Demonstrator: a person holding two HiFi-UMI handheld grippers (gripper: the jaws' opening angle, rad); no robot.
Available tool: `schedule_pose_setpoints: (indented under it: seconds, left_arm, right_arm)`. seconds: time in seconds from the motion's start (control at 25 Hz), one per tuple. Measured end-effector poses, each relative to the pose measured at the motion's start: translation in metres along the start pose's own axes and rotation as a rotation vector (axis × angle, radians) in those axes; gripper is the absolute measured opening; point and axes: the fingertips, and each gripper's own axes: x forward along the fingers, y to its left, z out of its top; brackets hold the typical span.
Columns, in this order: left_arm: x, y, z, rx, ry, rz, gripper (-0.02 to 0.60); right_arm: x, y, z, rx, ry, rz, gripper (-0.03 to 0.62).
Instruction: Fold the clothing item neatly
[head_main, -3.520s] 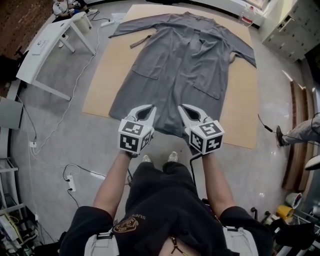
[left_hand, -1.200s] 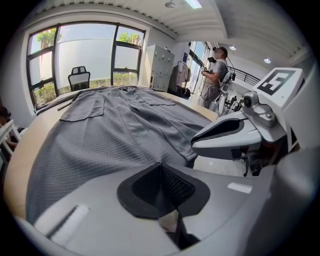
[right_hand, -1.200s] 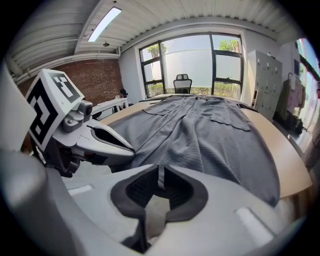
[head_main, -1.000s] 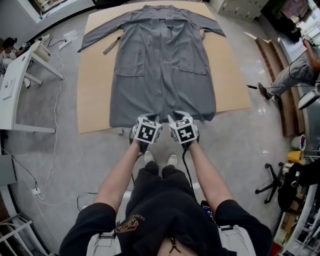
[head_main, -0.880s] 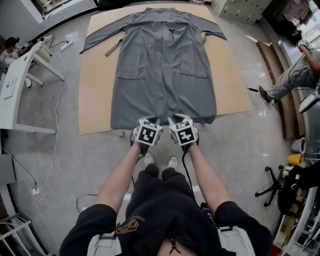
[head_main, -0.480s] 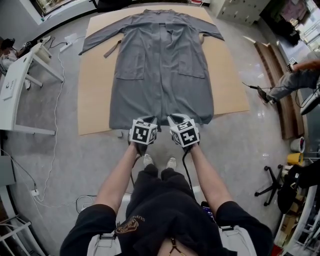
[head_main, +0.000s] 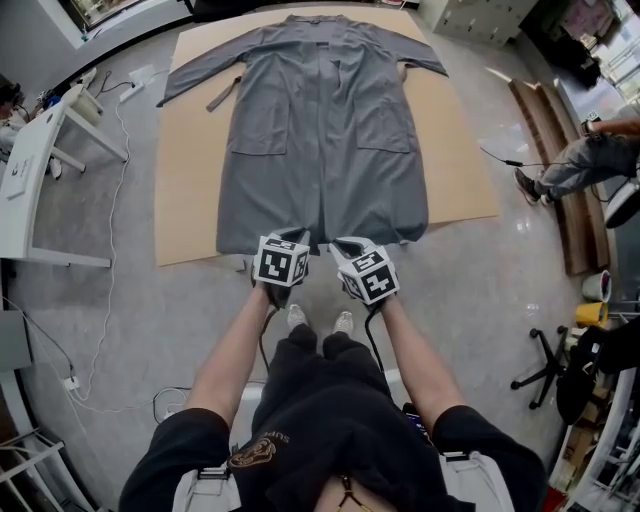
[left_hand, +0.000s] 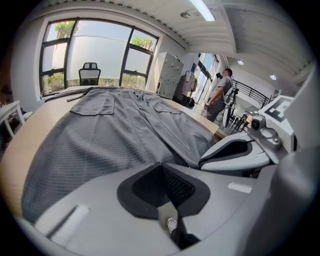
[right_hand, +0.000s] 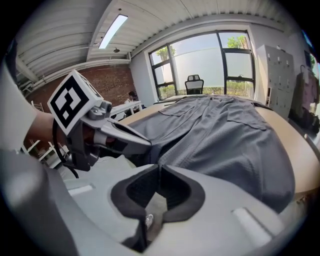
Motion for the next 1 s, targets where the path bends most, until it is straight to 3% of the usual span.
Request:
schedule_pose_setpoints:
  seconds: [0.48,0.6,0.68,0.72,0.84,1.0]
  left_arm:
    - [0.001,-0.006,-0.016,0.018,0.047,-0.019,0.014]
    - [-0.006,-0.007,-0.011,0.019,0.017,-0.015,0.018]
    - [-0.018,-0.01,-0.004,0.039,-0.023,-0.02,0.066]
    - [-0.025,-0.01,-0.002,0.051,-0.04,-0.017,0.093]
    - [-0.041,0.009,-0.002,0.063,-0.069,0.042,0.097]
    - [-0.067,0.068,-0.006,0.025,-0.079,0.212,0.097]
  right_arm:
    - [0.02,0.015,-0.041,0.05,0.07,0.067,0.026]
    - [0.012,0.018,-0.039,0.051,0.043,0.097,0.056]
    - [-0.001,0.015,-0.035,0.062,0.011,0.1,0.069]
    - [-0.008,0.009,-0.033,0.069,-0.006,0.093,0.069]
    - [-0.029,-0.024,-0.032,0.097,-0.042,0.023,0.069]
    - [-0.058,-0.086,-0.033,0.169,-0.081,-0.138,0.069]
